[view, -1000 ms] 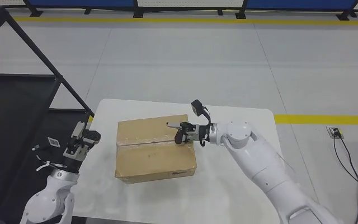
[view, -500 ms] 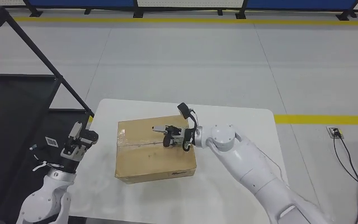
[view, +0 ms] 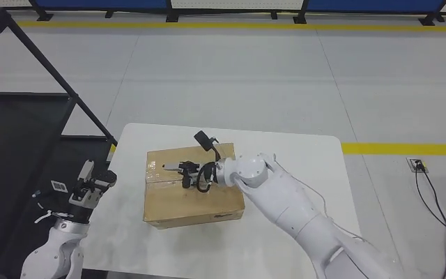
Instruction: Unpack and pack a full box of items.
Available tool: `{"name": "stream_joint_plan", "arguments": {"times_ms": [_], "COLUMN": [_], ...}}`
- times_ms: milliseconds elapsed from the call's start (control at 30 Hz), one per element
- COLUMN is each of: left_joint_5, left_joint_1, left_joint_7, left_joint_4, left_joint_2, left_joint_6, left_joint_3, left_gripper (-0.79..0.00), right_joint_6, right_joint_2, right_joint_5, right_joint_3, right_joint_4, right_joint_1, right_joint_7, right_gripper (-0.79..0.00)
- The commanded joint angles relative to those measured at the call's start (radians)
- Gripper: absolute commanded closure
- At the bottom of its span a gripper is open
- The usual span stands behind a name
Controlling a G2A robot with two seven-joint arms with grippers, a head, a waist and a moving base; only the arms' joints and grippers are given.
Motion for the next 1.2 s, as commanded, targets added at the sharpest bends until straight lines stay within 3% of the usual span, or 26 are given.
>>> {"name": "stream_joint_plan", "arguments": {"times_ms": [0,667,967,1167], "left_joint_5": [-0.006,-0.078,-0.079,-0.080], "left_joint_1": [0.004,-0.001,-0.034,-0.045], "left_joint_7": [-0.003,-0.087,-0.120,-0.133], "left_joint_4": [0.005,0.097,0.126,0.132], "left_joint_2": [0.000,0.005,0.008,0.011], "left_joint_6": [-0.005,-0.034,-0.026,-0.027], "left_joint_3": [0.000,-0.003,0.010,0.013], "left_gripper": [-0.785,-0.785,-0.785,-0.785], "right_joint_6": [-0.005,-0.141,-0.180,-0.197], "right_joint_2": [-0.022,-0.229,-0.265,-0.259], "right_joint_5": [0.006,0.024,0.030,0.035], "right_joint_3": [-0.013,-0.079,-0.058,-0.026], "right_joint_4": [0.022,0.229,0.307,0.349], "right_joint_1": [0.009,0.042,0.058,0.084], "right_joint_7": [-0.008,-0.140,-0.072,-0.017], "right_gripper": [-0.785,-0.785,-0.785,-0.785]}}
